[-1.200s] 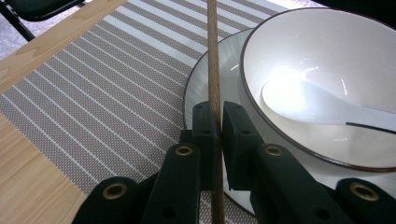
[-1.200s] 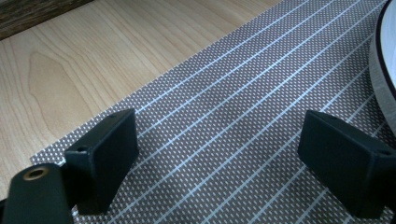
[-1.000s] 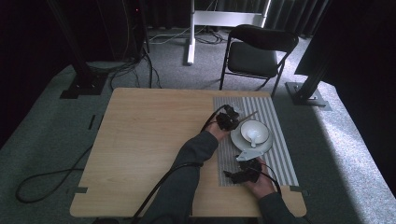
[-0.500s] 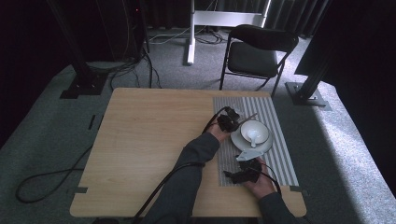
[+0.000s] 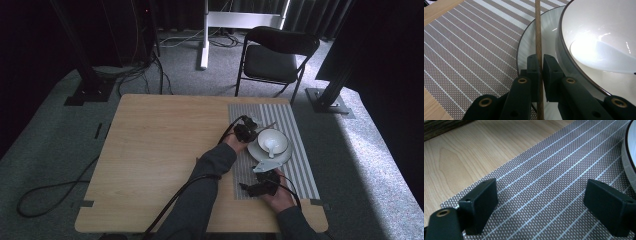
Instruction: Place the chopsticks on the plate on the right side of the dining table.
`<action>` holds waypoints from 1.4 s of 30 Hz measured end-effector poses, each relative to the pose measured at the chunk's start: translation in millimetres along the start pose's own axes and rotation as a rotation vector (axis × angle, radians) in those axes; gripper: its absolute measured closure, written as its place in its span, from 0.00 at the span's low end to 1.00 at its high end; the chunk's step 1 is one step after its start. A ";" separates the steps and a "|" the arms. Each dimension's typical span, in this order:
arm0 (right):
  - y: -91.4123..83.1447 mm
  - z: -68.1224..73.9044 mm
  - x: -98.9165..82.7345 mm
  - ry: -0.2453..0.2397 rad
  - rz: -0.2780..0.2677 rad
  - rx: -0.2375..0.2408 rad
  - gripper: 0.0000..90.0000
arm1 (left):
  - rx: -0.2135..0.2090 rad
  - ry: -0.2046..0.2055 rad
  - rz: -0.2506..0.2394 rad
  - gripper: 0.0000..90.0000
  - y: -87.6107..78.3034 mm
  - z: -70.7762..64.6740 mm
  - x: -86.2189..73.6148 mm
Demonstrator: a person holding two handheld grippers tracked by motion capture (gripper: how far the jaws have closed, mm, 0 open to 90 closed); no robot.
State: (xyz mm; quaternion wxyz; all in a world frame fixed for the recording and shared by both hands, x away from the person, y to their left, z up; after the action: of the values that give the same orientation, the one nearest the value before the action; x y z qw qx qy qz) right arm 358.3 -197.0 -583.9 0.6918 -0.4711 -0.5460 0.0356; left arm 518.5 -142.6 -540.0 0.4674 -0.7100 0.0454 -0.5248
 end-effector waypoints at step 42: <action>0.0 0.0 0.0 0.000 0.000 0.000 0.12 | -0.016 -0.019 -0.022 0.76 -32.3 18.2 -7.7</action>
State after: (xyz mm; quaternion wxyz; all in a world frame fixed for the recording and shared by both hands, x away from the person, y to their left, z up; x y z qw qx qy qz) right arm 358.3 -197.0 -583.9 0.6916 -0.4711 -0.5463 0.0355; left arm 515.7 -109.0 -522.7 0.4564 -0.7192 0.0373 -0.5225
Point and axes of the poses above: each handheld gripper's, and its own axes: y roughly forward along the jaws, x roughly out of its top, z roughly to its left, the point moved 5 cm from there along y, roughly forward along the jaws, and after that the axes turned 3 degrees about -y, right-handed, at the moved point
